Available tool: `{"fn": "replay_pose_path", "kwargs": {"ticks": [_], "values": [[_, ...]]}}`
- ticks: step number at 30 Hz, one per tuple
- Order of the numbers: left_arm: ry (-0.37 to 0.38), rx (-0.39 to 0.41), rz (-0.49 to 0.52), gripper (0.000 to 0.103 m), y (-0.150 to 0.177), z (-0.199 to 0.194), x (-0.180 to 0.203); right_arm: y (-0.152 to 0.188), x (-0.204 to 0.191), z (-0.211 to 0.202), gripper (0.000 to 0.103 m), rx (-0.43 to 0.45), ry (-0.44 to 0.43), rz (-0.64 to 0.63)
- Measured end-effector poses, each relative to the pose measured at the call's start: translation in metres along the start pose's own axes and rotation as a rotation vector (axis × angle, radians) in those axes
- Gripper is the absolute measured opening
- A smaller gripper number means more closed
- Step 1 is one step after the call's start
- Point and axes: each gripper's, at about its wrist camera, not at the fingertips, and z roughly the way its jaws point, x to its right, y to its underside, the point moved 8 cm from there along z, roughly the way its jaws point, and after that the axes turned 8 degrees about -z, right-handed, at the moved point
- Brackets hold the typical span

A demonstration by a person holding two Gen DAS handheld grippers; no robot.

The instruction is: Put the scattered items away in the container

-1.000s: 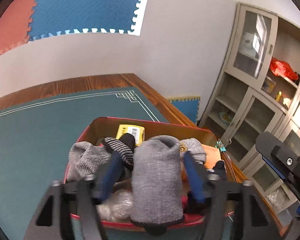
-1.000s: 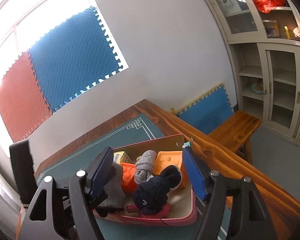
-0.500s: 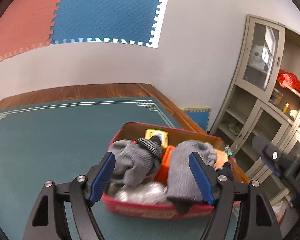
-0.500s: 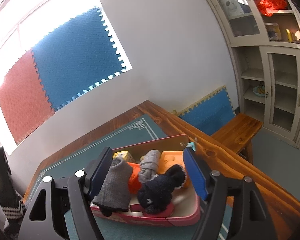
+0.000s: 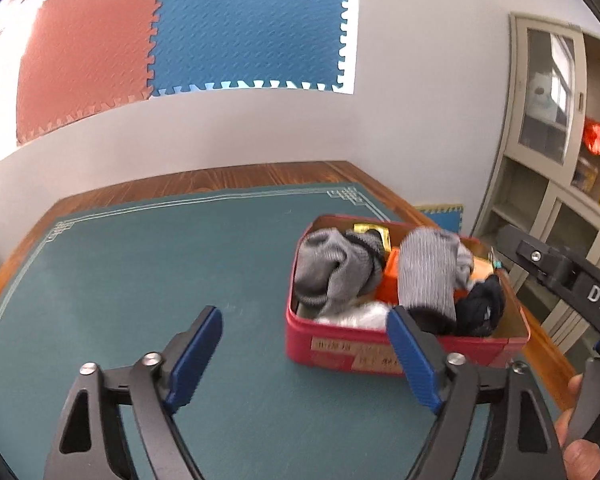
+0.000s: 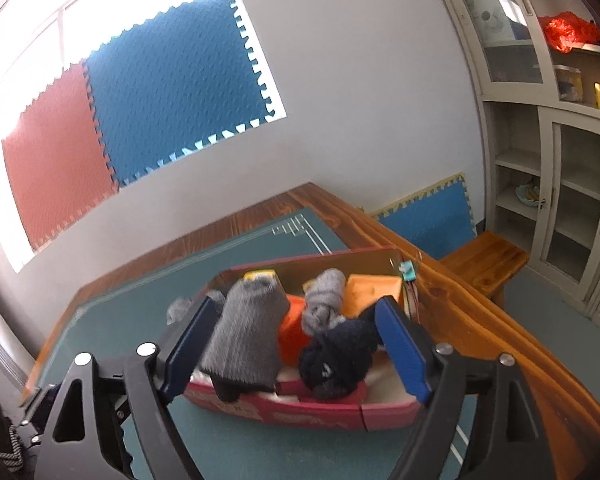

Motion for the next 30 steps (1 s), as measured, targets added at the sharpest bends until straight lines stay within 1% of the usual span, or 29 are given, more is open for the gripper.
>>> {"fn": "replay_pose_path", "kwargs": {"ticks": [1, 2, 3, 4, 8, 11, 18, 23, 30], "values": [[-0.002, -0.001, 0.007, 0.098, 0.003, -0.002, 0.001, 0.004, -0.001, -0.001, 0.090, -0.006, 0.007, -0.009], [-0.003, 0.001, 0.010, 0.102, 0.006, -0.004, 0.001, 0.009, -0.001, -0.005, 0.095, -0.004, 0.020, -0.019], [-0.004, 0.004, 0.014, 0.102, 0.008, -0.005, 0.002, 0.013, 0.000, -0.008, 0.102, -0.001, 0.034, -0.029], [-0.006, 0.006, 0.020, 0.102, 0.009, -0.007, 0.003, 0.018, 0.000, -0.012, 0.103, 0.001, 0.048, -0.039], [-0.005, 0.007, 0.021, 0.102, 0.014, -0.015, 0.001, 0.031, 0.013, -0.027, 0.103, 0.012, 0.109, -0.032], [-0.004, -0.012, 0.015, 0.102, 0.022, -0.015, -0.001, 0.038, 0.026, -0.037, 0.103, 0.020, 0.134, 0.009], [-0.014, -0.033, 0.064, 0.102, 0.039, -0.019, 0.005, 0.058, 0.036, -0.049, 0.103, -0.055, 0.143, 0.004], [-0.019, -0.025, 0.091, 0.102, 0.042, -0.024, 0.012, 0.072, 0.042, -0.054, 0.103, -0.122, 0.151, -0.010], [-0.026, -0.031, 0.069, 0.102, 0.041, -0.023, 0.009, 0.066, 0.039, -0.058, 0.103, -0.137, 0.164, -0.040]]}}
